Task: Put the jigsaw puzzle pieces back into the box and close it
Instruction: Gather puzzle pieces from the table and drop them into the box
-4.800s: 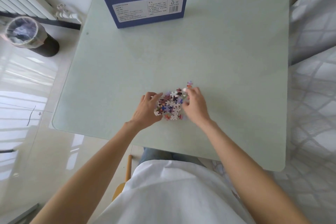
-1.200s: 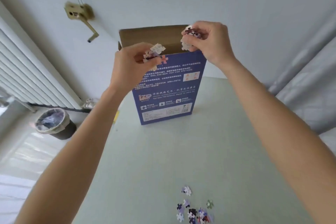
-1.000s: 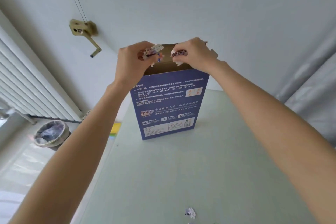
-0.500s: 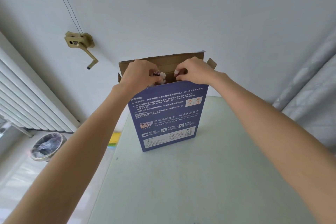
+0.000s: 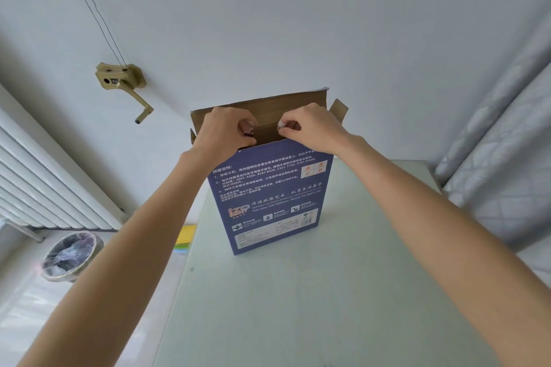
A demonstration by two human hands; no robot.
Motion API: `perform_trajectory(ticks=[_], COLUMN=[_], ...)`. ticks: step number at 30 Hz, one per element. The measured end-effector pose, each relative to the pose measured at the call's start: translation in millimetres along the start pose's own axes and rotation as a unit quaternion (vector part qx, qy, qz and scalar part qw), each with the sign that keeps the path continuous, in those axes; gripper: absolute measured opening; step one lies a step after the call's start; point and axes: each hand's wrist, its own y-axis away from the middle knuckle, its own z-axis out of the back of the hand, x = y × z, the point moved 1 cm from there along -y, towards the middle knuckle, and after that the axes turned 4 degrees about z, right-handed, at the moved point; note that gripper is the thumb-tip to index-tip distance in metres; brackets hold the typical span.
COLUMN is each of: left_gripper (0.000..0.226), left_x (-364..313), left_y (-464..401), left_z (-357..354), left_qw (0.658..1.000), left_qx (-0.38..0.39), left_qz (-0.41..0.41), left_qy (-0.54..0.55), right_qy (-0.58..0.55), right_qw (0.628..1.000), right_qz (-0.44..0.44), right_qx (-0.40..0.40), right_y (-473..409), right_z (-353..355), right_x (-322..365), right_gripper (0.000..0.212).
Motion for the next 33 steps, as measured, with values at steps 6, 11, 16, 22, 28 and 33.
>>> perform_trajectory(ticks=[6, 11, 16, 22, 28, 33], left_gripper=[0.024, 0.01, 0.011, 0.021, 0.021, 0.05], left_x=[5.1, -8.4, -23.7, -30.8, -19.6, 3.2], left_y=[-2.0, 20.7, 74.0, 161.6, 261.1, 338.2], left_z=[0.8, 3.3, -16.7, -76.7, -160.2, -232.0], left_qw=[0.999, 0.979, 0.924, 0.974, 0.986, 0.936], left_qx=[0.029, -0.137, -0.262, -0.14, 0.138, 0.309], left_qz=[-0.002, -0.148, -0.278, -0.158, 0.057, 0.163], left_qy=[0.024, -0.019, 0.012, 0.086, 0.069, 0.039], right_qy=[-0.006, -0.02, 0.025, -0.046, -0.122, -0.088], right_qw=[1.0, 0.992, 0.953, 0.974, 0.972, 0.939], right_qz=[-0.009, 0.051, 0.104, 0.0, -0.194, -0.271], right_qx=[-0.01, -0.112, -0.283, -0.222, 0.057, 0.193], right_y=[5.1, 20.6, 84.7, 212.3, 352.7, 429.0], right_z=[-3.5, 1.0, -1.0, -72.0, -164.6, -207.8], right_x=[1.6, 9.1, 32.0, 32.0, 13.4, 5.2], right_gripper=[0.016, 0.013, 0.016, 0.017, 0.027, 0.043])
